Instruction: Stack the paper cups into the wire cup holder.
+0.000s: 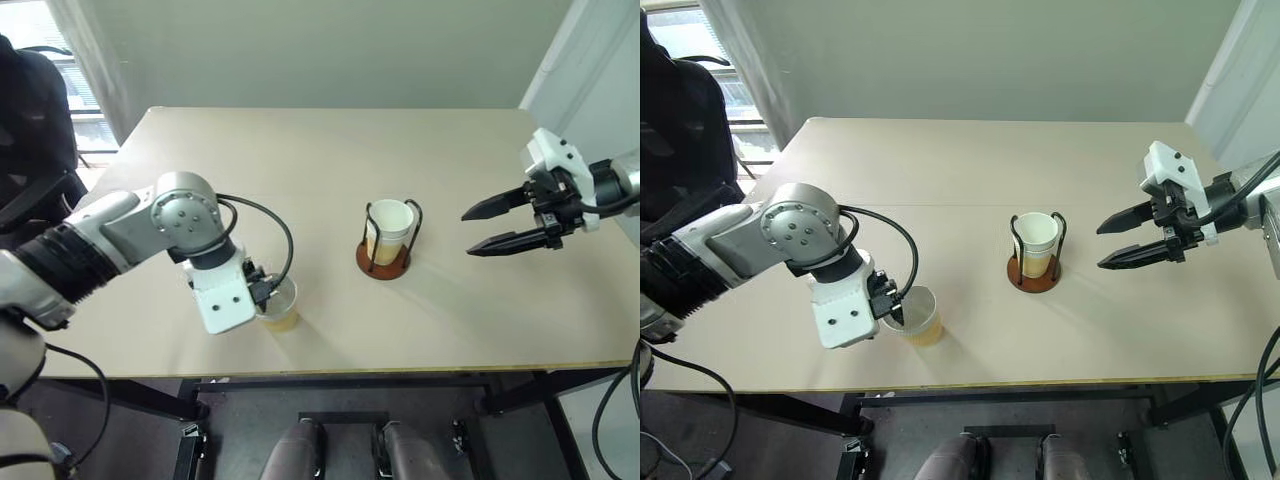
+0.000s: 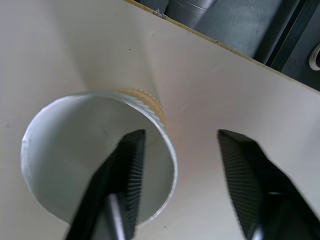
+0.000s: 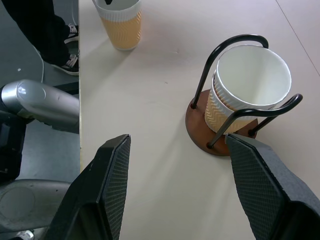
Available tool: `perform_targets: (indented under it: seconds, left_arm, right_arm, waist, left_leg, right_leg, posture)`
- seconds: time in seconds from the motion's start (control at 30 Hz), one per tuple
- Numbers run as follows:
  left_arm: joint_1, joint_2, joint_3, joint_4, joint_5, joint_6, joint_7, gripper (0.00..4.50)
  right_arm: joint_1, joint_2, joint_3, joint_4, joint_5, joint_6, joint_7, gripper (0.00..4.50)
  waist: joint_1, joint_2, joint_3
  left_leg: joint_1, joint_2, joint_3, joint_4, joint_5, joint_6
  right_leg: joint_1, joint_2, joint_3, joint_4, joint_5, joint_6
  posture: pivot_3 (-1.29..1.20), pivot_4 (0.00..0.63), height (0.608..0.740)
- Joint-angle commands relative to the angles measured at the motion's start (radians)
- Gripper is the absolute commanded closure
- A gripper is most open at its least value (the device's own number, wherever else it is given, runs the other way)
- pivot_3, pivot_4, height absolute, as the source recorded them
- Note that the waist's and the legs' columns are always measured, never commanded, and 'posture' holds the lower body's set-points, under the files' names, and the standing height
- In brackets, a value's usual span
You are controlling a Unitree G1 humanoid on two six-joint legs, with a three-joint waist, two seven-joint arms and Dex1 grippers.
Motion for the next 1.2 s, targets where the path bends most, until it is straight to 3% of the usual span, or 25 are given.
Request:
perform_targets:
  seconds: [0.03,0.13,0.43,0.87,1.2]
  left_arm:
    - [-0.023,0.006,0.035,0.037,0.03,-0.041,-0.028,3.54]
    - [-0.043,-0.006,0.027,0.077,0.052,-0.068,-0.028,4.48]
    - [-0.07,-0.025,0.034,0.126,0.058,-0.079,-0.028,4.48]
    - [-0.316,-0.296,0.147,0.63,0.17,-0.14,-0.028,4.48]
    - [-0.468,-0.451,0.224,0.892,0.215,-0.173,-0.028,4.48]
  right_arm:
    - [-0.014,-0.005,-0.014,-0.01,-0.005,-0.012,0.001,1.46]
    - [-0.02,0.0,-0.012,0.006,-0.014,-0.021,0.0,1.46]
    - [-0.03,0.009,-0.01,0.06,-0.046,-0.062,0.002,1.46]
    - [-0.156,0.085,-0.008,0.349,-0.126,-0.187,0.014,1.46]
    - [-0.096,0.043,-0.024,0.308,0.083,-0.302,0.015,1.46]
  waist:
    - [0.0,0.0,0.0]
    - [0.0,0.0,0.0]
    - [0.001,0.0,0.0]
    - [0.003,0.0,0.0]
    - [0.007,0.0,0.0]
  left_leg:
    - [0.0,0.0,0.0,0.0,0.0,0.0]
    - [0.0,0.0,0.0,0.0,0.0,0.0]
    - [0.0,0.0,0.0,0.0,0.0,0.0]
    - [-0.001,0.0,0.0,0.0,-0.001,0.0]
    - [-0.004,0.0,0.001,-0.001,-0.009,0.002]
  right_leg:
    - [0.0,0.0,0.0,0.0,0.0,0.0]
    - [0.0,0.0,0.0,0.0,0.0,0.0]
    - [0.0,0.0,0.0,0.0,0.0,0.0]
    - [0.0,-0.001,0.0,-0.001,0.001,0.0]
    - [-0.002,0.0,-0.001,-0.003,0.004,0.011]
  posture:
    - [0.0,0.15,0.74]
    - [0.0,0.15,0.74]
    - [0.0,0.15,0.74]
    - [0.0,0.15,0.74]
    - [0.0,0.15,0.74]
